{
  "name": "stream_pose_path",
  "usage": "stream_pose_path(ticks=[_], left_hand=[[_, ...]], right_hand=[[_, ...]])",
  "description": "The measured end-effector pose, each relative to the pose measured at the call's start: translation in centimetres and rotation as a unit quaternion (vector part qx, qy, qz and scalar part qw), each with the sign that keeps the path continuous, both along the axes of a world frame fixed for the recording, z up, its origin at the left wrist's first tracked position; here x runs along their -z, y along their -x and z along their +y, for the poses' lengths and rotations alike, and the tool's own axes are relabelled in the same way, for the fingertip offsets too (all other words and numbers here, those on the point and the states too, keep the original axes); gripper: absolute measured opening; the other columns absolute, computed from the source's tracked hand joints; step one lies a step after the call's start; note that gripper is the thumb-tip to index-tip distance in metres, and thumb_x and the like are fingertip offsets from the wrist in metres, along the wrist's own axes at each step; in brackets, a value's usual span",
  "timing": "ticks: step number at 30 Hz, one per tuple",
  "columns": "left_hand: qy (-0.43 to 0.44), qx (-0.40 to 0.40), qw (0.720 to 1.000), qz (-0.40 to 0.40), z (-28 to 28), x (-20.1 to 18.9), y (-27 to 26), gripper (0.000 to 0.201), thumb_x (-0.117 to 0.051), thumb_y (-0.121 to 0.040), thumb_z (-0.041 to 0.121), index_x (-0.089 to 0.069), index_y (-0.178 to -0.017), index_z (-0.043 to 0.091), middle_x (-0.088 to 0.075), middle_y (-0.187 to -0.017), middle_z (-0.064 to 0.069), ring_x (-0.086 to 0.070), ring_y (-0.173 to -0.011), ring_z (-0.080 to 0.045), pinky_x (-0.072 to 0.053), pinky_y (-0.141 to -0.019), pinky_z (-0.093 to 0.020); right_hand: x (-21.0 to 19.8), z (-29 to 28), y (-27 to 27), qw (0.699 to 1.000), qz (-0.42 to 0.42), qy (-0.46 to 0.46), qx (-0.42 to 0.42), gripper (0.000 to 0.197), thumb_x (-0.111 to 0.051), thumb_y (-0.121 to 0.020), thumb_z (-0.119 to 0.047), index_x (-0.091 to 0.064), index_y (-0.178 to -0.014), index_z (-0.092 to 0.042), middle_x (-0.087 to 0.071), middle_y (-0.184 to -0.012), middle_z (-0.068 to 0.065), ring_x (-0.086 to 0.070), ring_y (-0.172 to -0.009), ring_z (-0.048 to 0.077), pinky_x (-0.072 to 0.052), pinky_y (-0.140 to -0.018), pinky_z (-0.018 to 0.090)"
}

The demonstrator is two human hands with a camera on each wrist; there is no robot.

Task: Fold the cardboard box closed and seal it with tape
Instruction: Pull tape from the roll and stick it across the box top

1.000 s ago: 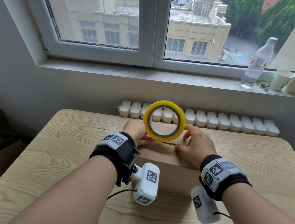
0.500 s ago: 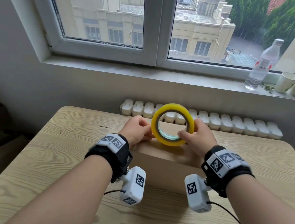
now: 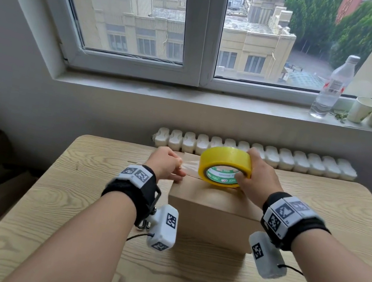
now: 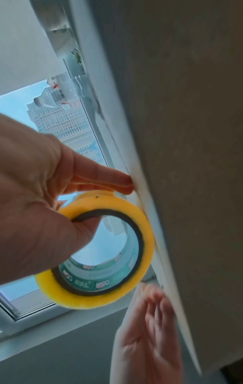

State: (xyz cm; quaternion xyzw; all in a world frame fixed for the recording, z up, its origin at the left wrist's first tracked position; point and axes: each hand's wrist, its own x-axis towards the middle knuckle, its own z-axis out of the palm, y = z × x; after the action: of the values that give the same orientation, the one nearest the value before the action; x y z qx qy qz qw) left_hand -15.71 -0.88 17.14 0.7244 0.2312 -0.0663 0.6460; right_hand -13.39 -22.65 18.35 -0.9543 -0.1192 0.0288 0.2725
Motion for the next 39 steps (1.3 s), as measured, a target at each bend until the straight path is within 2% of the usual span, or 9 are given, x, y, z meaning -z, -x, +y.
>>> stream_pose_path(ticks=[3, 6, 10, 13, 18, 26, 33, 37, 39], left_hand=[[-0.021, 0.007, 1.0, -0.009, 1.8, -0.9, 0.0, 0.007, -0.045, -0.097, -0.004, -0.047, -0.095, 0.002, -0.055, -0.072, -0.013, -0.062, -0.064, -0.019, -0.058, -0.055, -0.027], [-0.052, 0.006, 0.999, 0.005, 2.1, -0.9, 0.2, 0.017, -0.044, -0.097, -0.005, -0.045, -0.083, 0.005, -0.053, -0.073, -0.013, -0.061, -0.064, -0.018, -0.057, -0.051, -0.025], [-0.045, -0.004, 0.998, 0.032, 2.6, 0.2, 0.5, 0.018, -0.044, -0.097, -0.003, -0.045, -0.081, 0.006, -0.055, -0.079, -0.014, -0.063, -0.069, -0.019, -0.058, -0.056, -0.025], [0.001, -0.014, 0.999, 0.047, 2.7, 0.5, 0.9, 0.018, -0.041, -0.099, -0.003, -0.045, -0.084, 0.004, -0.055, -0.082, -0.016, -0.068, -0.085, -0.031, -0.058, -0.061, -0.026], [0.066, -0.018, 0.996, 0.059, 2.8, 0.6, 1.3, 0.016, -0.039, -0.1, -0.002, -0.045, -0.086, 0.003, -0.05, -0.085, -0.015, -0.065, -0.104, -0.039, -0.058, -0.068, -0.029], [0.074, 0.013, 0.996, 0.053, 3.0, 1.9, 1.6, 0.017, -0.041, -0.099, -0.003, -0.047, -0.085, 0.002, -0.055, -0.083, -0.015, -0.066, -0.098, -0.032, -0.058, -0.068, -0.027], [0.004, 0.035, 0.998, 0.052, 2.1, 3.5, 0.9, 0.02, -0.045, -0.099, 0.002, -0.049, -0.079, 0.004, -0.058, -0.079, -0.014, -0.062, -0.073, -0.019, -0.056, -0.072, -0.032], [-0.017, 0.055, 0.996, 0.066, 1.7, 4.2, 0.3, 0.023, -0.048, -0.099, 0.008, -0.051, -0.076, 0.006, -0.061, -0.091, -0.017, -0.063, -0.088, -0.028, -0.057, -0.079, -0.04], [-0.019, 0.064, 0.994, 0.08, 1.5, 4.4, 0.0, 0.021, -0.051, -0.098, 0.01, -0.051, -0.076, 0.008, -0.061, -0.091, -0.016, -0.063, -0.086, -0.027, -0.057, -0.08, -0.04]], right_hand=[[-0.2, -0.1, -0.2, 1.0, -0.019, 0.012, -0.004, 0.031, -0.061, -0.083, -0.023, -0.039, -0.105, -0.019, -0.054, -0.092, 0.004, -0.055, -0.086, 0.03, -0.046, -0.074, 0.038], [-0.5, 0.8, 0.0, 1.0, -0.022, 0.011, -0.001, 0.03, -0.063, -0.079, -0.025, -0.037, -0.095, -0.024, -0.052, -0.087, 0.001, -0.054, -0.081, 0.028, -0.049, -0.073, 0.041], [-0.3, 1.8, 0.1, 1.0, -0.022, 0.021, -0.007, 0.033, -0.065, -0.074, -0.025, -0.042, -0.098, -0.025, -0.049, -0.095, 0.0, -0.051, -0.083, 0.024, -0.045, -0.073, 0.035], [-0.4, 2.3, -0.2, 0.999, -0.017, 0.029, -0.015, 0.034, -0.066, -0.075, -0.025, -0.042, -0.099, -0.026, -0.046, -0.099, 0.0, -0.049, -0.085, 0.022, -0.039, -0.072, 0.031], [-1.1, 3.1, -0.3, 1.0, -0.01, 0.016, -0.015, 0.02, -0.06, -0.082, -0.02, -0.043, -0.094, -0.021, -0.053, -0.085, 0.002, -0.055, -0.081, 0.027, -0.042, -0.069, 0.032], [-1.5, 3.1, -0.3, 1.0, 0.02, 0.005, -0.017, 0.022, -0.055, -0.087, -0.017, -0.041, -0.102, -0.025, -0.059, -0.088, 0.008, -0.059, -0.081, 0.03, -0.048, -0.071, 0.036], [-1.3, 3.2, -0.2, 1.0, 0.01, 0.014, -0.011, 0.021, -0.056, -0.087, -0.018, -0.044, -0.104, -0.019, -0.059, -0.088, 0.008, -0.058, -0.08, 0.029, -0.048, -0.071, 0.036], [-1.2, 3.1, -0.2, 1.0, 0.009, 0.017, -0.007, 0.023, -0.055, -0.086, -0.018, -0.045, -0.106, -0.019, -0.06, -0.089, 0.008, -0.059, -0.081, 0.03, -0.05, -0.073, 0.039], [-1.1, 3.0, -0.3, 1.0, 0.011, 0.019, -0.005, 0.022, -0.055, -0.085, -0.019, -0.045, -0.105, -0.02, -0.06, -0.088, 0.008, -0.059, -0.081, 0.03, -0.05, -0.073, 0.04]])
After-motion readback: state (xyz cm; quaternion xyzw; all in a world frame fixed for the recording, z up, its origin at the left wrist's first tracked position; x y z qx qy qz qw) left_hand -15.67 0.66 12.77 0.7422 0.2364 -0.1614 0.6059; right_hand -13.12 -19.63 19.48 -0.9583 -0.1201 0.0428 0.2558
